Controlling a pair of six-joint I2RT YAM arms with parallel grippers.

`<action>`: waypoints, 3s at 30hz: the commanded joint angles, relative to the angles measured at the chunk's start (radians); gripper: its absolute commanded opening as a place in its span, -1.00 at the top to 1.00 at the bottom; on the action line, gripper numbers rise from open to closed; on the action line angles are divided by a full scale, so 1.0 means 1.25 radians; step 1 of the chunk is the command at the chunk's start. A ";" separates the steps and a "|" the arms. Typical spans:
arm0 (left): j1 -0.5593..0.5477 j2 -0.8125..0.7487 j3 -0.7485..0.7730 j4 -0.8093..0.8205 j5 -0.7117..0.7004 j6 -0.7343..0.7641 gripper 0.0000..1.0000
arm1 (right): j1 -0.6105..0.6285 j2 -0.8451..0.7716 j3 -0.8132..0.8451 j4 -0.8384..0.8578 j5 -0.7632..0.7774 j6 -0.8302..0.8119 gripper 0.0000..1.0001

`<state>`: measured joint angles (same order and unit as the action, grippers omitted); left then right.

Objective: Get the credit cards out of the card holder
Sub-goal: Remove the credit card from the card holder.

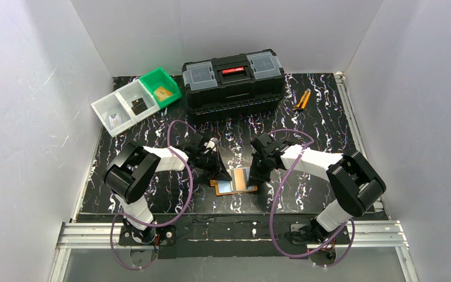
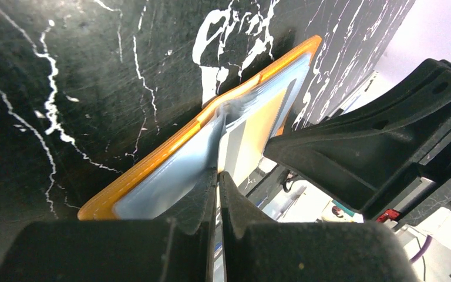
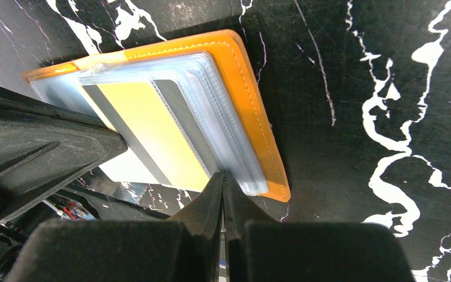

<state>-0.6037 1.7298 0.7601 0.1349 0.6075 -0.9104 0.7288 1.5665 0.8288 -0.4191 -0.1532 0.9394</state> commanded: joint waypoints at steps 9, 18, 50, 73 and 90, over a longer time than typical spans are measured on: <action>0.056 -0.050 -0.046 -0.022 0.015 0.028 1.00 | 0.008 0.044 -0.049 -0.035 0.063 -0.007 0.88; 0.063 -0.077 -0.018 -0.102 0.000 0.089 1.00 | 0.007 0.043 -0.051 -0.031 0.062 -0.008 0.88; 0.062 -0.036 -0.018 -0.064 0.039 0.064 0.60 | 0.007 0.060 -0.023 -0.027 0.053 -0.025 0.89; 0.039 0.007 -0.043 0.050 0.064 -0.014 0.79 | 0.007 0.069 -0.021 -0.025 0.049 -0.027 0.89; 0.064 -0.111 -0.015 -0.187 -0.025 0.102 1.00 | 0.007 0.059 -0.033 -0.022 0.054 -0.019 0.88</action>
<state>-0.5362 1.6566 0.7231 0.0669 0.6506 -0.8581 0.7288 1.5887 0.8371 -0.3973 -0.1871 0.9371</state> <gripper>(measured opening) 0.021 0.062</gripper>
